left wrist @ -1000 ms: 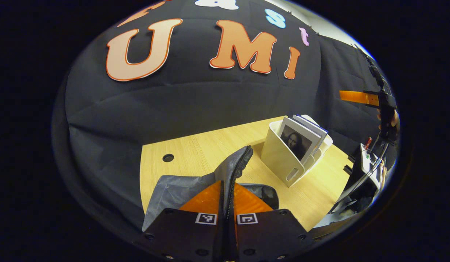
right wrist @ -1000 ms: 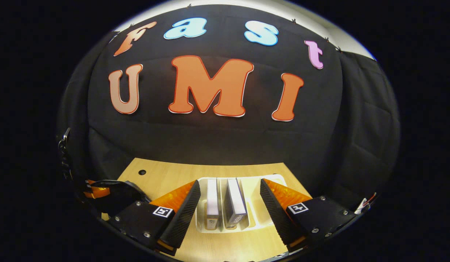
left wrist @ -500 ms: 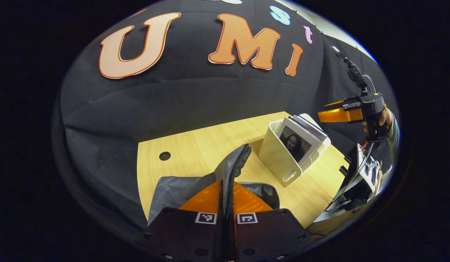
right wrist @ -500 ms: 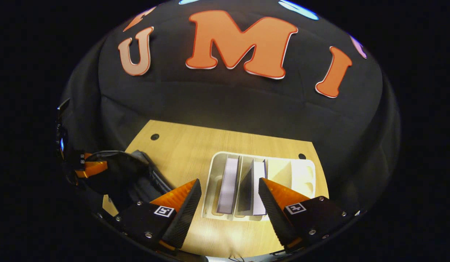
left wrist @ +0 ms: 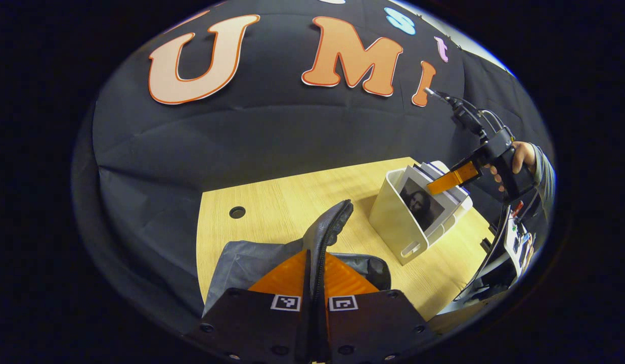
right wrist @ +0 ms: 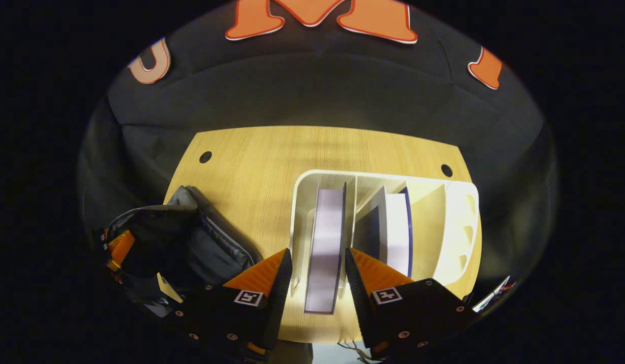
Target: Open the schoolbag, grab two books from the bookshelf and put them into the schoolbag.
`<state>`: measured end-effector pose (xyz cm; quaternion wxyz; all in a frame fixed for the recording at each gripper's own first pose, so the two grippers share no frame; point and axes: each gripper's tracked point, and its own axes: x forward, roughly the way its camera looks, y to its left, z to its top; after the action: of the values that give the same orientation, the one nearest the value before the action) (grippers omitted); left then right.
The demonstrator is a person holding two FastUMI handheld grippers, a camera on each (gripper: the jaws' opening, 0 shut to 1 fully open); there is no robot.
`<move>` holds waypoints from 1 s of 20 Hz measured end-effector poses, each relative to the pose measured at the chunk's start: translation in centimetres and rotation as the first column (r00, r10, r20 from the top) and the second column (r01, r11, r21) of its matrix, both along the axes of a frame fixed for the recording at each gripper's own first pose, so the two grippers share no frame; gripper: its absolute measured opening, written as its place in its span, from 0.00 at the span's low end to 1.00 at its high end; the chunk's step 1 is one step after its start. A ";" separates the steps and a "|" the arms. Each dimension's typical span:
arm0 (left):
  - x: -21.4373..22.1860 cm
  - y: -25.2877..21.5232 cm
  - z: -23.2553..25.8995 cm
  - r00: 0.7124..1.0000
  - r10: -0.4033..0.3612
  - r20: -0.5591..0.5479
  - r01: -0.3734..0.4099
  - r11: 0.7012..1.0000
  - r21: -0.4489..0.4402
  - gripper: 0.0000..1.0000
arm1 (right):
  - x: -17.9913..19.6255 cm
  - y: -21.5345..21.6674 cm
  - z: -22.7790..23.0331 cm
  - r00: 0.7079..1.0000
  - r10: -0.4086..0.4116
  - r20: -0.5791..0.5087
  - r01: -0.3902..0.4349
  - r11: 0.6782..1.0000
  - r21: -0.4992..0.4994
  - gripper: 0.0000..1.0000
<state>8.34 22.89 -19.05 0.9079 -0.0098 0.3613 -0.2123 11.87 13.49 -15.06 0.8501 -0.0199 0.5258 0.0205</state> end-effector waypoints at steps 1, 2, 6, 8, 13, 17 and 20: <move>0.0 0.0 -0.1 1.000 0.006 -0.003 -0.006 1.000 0.000 0.06 | 0.2 -0.2 -0.5 1.000 -0.014 -0.018 0.014 1.000 -0.013 0.61; -0.2 0.1 -0.1 1.000 0.010 -0.002 -0.010 1.000 0.004 0.06 | 0.3 -0.4 -0.8 0.999 -0.016 -0.039 0.015 1.000 -0.023 0.48; -0.8 -0.1 -0.3 1.000 0.009 -0.006 -0.009 1.000 0.018 0.06 | 0.0 -0.5 -1.5 0.994 -0.077 -0.081 0.078 0.997 0.006 0.36; -0.6 -0.2 -0.3 1.000 0.007 -0.004 -0.007 1.000 0.021 0.06 | -0.2 -0.7 -0.9 0.988 -0.118 -0.099 0.121 0.992 0.034 0.32; -0.6 -0.1 -0.6 1.000 0.011 -0.003 -0.011 1.000 0.015 0.06 | -1.6 -1.6 2.9 0.992 -0.126 -0.030 0.129 0.986 0.105 0.27; -0.6 0.1 -0.7 1.000 0.008 0.001 -0.008 1.000 0.013 0.06 | -3.6 -1.7 7.6 0.988 -0.148 0.038 0.137 0.969 0.205 0.25; -0.8 0.1 -0.8 1.000 0.010 -0.002 -0.010 1.000 0.002 0.06 | -5.0 -2.5 10.3 0.980 -0.171 0.099 0.144 0.961 0.235 0.25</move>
<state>7.58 22.96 -19.82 0.9087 -0.0108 0.3624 -0.2071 6.87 10.95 -4.81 0.8755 0.1180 0.4684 0.0115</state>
